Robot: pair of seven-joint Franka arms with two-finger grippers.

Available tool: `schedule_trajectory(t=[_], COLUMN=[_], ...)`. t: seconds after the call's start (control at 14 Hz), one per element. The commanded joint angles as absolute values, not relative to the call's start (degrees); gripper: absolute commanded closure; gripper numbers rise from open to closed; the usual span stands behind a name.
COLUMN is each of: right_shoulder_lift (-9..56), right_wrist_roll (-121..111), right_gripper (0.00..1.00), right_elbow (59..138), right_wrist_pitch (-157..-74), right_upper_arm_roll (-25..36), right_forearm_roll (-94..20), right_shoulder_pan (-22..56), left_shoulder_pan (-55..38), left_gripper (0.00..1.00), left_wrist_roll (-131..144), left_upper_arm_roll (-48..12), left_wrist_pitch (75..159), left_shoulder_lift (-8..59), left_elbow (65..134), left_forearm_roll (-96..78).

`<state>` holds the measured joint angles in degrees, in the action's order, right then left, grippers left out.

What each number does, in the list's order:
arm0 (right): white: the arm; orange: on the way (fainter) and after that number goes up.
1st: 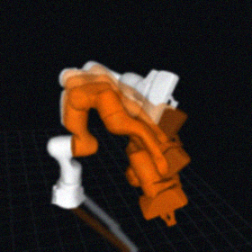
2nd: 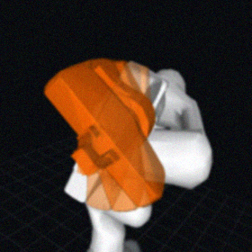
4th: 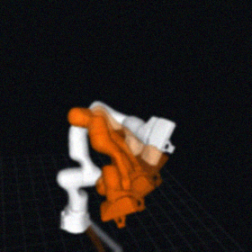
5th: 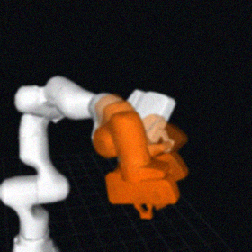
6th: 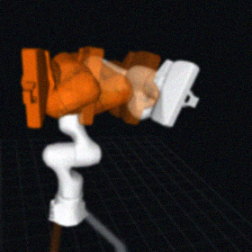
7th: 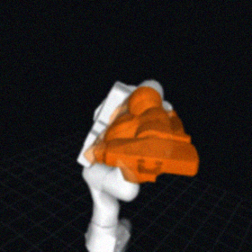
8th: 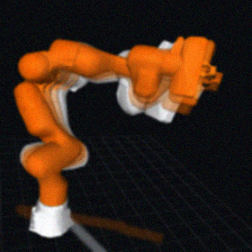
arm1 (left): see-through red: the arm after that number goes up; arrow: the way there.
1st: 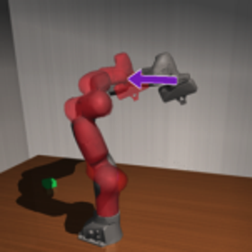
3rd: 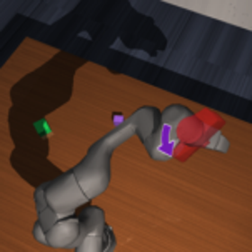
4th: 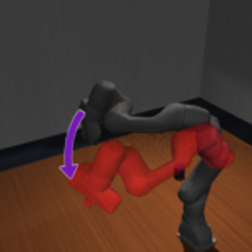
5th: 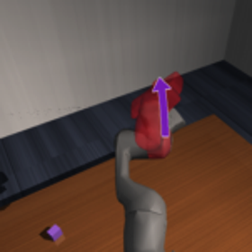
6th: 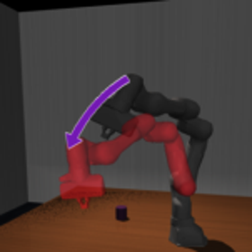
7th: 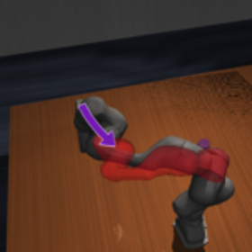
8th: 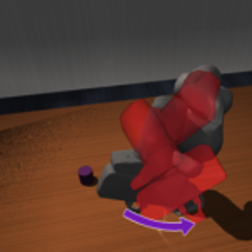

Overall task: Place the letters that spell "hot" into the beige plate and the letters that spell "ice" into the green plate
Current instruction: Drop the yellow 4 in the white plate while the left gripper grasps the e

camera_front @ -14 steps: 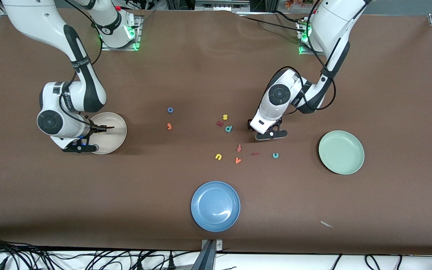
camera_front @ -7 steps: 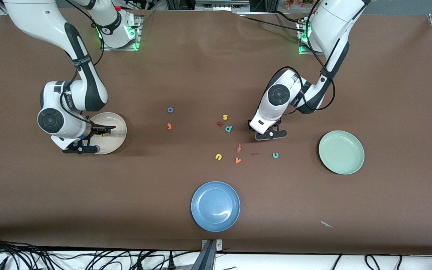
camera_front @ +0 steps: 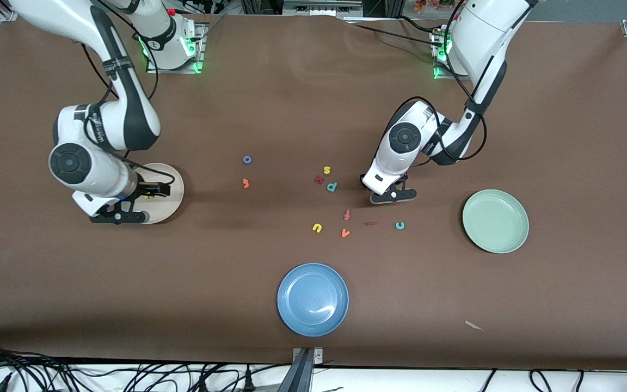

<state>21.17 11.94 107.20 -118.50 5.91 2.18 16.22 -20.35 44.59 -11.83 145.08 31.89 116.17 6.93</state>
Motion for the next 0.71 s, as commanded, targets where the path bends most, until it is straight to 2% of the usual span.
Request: schedule_trajectory(t=[0.0, 0.29, 0.57, 0.64], right_shoulder_lift=[20.4, 19.3, 19.1, 19.2], right_wrist_roll=[17.1, 19.3, 28.5, 30.4], right_gripper=[0.01, 0.01, 0.01, 0.01], right_elbow=[106.5, 106.5, 107.2, 107.4], right_wrist_pitch=[-116.5, -116.5, -115.4, -115.4], right_upper_arm_roll=[3.5, 2.4, -3.1, -4.2], right_forearm_roll=[2.6, 2.4, 2.3, 2.3], right_shoulder_pan=[16.2, 16.3, 16.2, 16.3], left_shoulder_pan=[-20.8, -20.8, -20.8, -20.7], left_gripper=[0.58, 0.63, 0.7, 0.74], left_wrist_roll=[46.0, 46.0, 46.0, 46.0], left_upper_arm_roll=[-11.4, -11.4, -11.3, -11.3], left_wrist_pitch=[143.5, 143.3, 143.3, 143.3], left_shoulder_lift=[32.0, 32.0, 32.1, 32.1], left_elbow=[115.7, 115.8, 115.8, 115.8], left_forearm_roll=[8.8, 8.8, 8.8, 8.8])
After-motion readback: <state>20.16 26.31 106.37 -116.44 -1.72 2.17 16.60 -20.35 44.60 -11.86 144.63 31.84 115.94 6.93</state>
